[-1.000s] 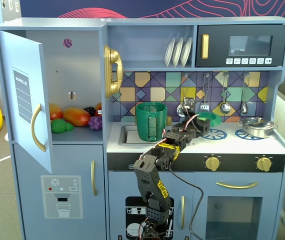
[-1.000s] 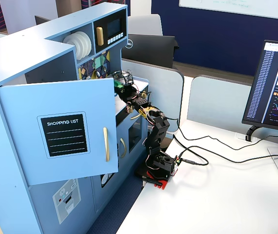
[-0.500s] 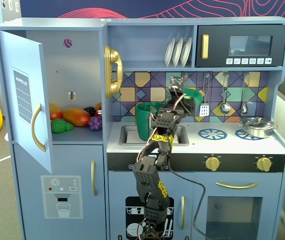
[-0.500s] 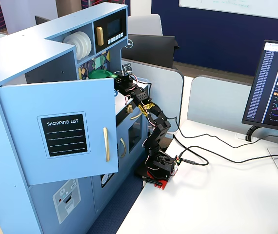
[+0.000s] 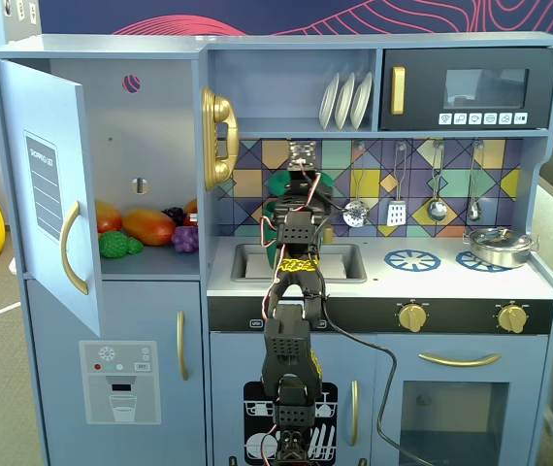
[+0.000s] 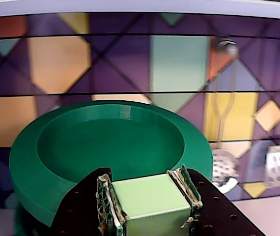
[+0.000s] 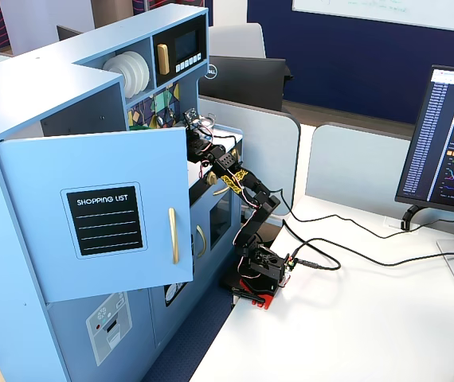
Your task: Pick up the lid from the counter and put it on the green recipient
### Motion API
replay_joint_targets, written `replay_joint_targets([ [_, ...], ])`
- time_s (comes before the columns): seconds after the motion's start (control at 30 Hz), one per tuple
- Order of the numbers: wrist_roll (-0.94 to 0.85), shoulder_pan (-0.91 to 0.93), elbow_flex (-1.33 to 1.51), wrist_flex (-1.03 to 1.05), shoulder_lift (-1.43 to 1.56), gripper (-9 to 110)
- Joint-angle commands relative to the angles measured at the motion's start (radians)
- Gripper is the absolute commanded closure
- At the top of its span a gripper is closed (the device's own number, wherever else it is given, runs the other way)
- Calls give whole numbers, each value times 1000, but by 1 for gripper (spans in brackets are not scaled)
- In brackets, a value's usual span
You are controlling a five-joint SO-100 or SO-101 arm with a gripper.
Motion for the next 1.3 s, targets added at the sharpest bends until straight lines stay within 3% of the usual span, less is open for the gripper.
replay_joint_targets([
  [0.0, -34, -52, -80, -15, 37, 102],
  [1.27, -63, -3, 14, -14, -48, 102],
])
